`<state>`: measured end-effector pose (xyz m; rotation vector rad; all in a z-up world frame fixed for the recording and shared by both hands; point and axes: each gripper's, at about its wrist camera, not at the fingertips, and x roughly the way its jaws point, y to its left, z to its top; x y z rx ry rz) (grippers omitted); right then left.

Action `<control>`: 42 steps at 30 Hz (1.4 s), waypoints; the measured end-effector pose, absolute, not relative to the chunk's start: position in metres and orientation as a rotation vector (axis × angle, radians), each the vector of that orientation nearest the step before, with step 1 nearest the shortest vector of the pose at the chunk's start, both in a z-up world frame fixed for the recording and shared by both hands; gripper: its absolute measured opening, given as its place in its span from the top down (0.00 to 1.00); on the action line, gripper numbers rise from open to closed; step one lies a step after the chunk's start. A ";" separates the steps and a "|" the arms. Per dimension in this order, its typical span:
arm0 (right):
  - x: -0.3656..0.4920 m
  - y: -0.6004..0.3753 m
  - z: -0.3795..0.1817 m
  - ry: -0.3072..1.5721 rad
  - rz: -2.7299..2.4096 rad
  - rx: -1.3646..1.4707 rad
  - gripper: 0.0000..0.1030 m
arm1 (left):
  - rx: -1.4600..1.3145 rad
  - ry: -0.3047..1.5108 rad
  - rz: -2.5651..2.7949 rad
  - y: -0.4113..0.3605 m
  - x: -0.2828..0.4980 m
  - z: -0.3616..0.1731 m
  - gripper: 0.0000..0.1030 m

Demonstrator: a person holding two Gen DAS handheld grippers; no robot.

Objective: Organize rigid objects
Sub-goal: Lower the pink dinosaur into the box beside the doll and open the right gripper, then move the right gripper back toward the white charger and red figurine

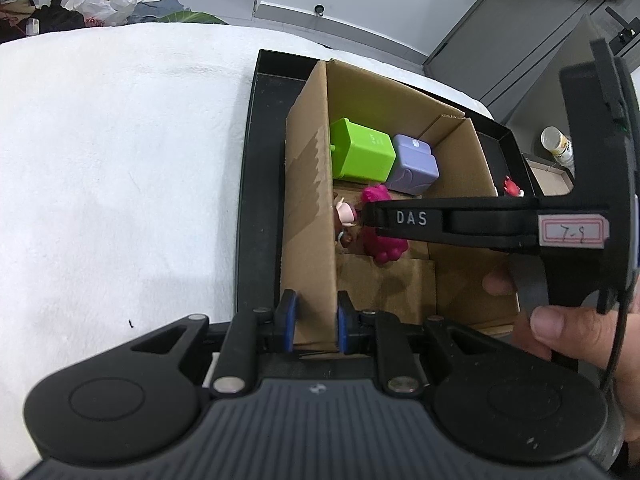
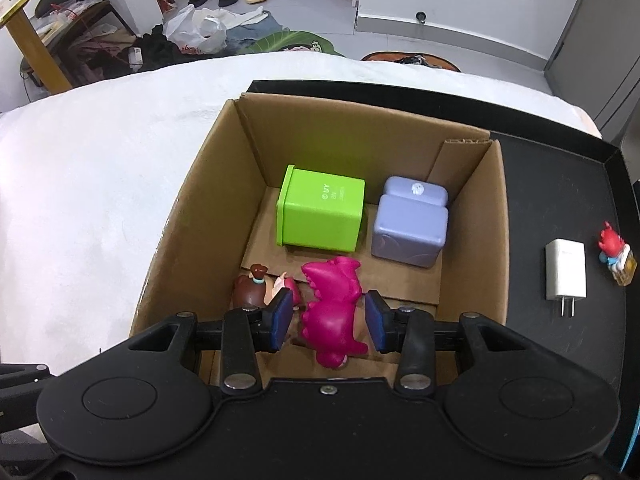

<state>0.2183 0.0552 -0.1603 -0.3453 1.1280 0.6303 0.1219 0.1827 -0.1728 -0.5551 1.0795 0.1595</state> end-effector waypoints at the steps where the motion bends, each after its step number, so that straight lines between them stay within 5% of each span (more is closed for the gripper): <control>1: 0.218 0.054 -0.160 1.128 0.633 -0.342 0.61 | -0.553 1.080 0.161 0.183 0.122 -0.173 0.82; 23: 0.214 0.021 -0.099 0.993 0.675 -0.324 0.61 | -0.527 1.091 0.177 0.180 0.123 -0.171 0.82; 42: 0.242 -0.048 -0.102 0.990 0.578 -0.298 0.58 | -0.499 1.097 0.195 0.174 0.124 -0.170 0.84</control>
